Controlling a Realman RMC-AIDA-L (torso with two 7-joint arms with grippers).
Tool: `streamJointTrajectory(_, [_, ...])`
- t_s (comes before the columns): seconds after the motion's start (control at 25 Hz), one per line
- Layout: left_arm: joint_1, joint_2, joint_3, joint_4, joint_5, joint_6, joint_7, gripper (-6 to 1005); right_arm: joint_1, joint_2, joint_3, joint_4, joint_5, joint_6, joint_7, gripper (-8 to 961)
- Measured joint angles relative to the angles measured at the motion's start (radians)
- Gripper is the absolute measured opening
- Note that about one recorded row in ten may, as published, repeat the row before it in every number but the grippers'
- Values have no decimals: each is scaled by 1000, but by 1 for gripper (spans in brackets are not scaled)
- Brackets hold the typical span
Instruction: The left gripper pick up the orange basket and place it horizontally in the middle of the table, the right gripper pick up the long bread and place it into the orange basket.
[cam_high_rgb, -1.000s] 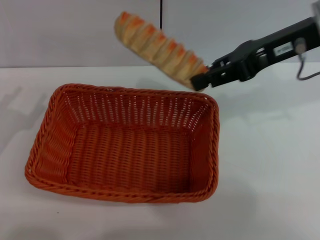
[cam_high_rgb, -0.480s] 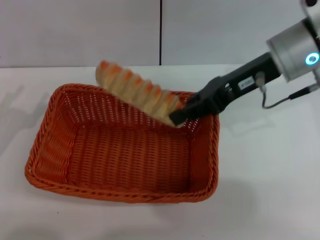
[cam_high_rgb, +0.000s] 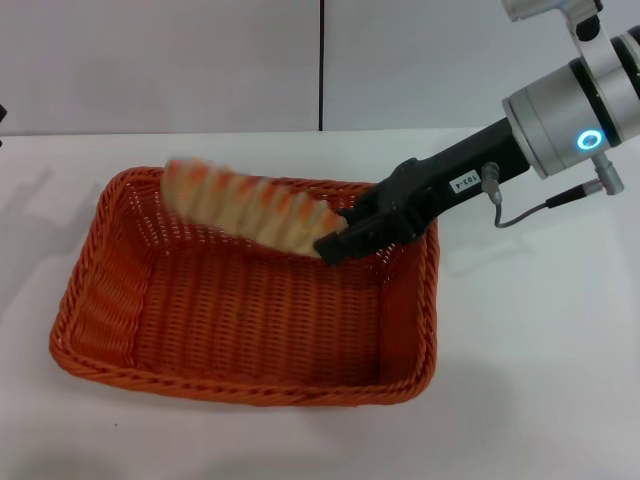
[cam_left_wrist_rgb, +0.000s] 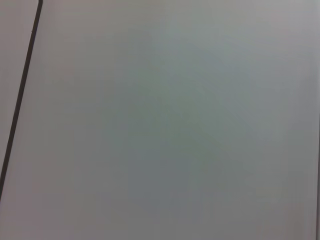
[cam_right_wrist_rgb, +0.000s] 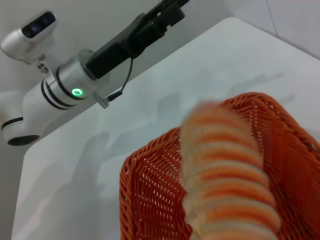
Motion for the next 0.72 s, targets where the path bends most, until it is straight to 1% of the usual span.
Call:
streamJointTrajectory(0.28, [7,1,-4,0,-1,5,-2,726,-2,3,-1,6,1,6,-10,572])
streamJointTrajectory(0.4, [8,2,-4,0,0,7,1,726,-24,7,6,-41,13,-4,-11,665])
streamJointTrajectory(0.44, [8,2,-5,0,0,7,2,726,-40,8,9,-74,26,-10,-11,665])
streamJointTrajectory(0.52, [9,2,-5,0,1,8,2,726,-88,8,11,-156,62,-18,-11,665])
streamJointTrajectory(0.6, [11,2,-5,1,2,13,1,726,-167,9,12,-284,103,-20,-11,665])
streamJointTrajectory(0.64, [14,2,-6,1,2,16,1,726,-219,8,19,-356,119,-13,-10,665])
streamJointTrajectory(0.72, [20,2,-8,2,2,26,1,726,-304,10,44,-463,138,12,-15,665])
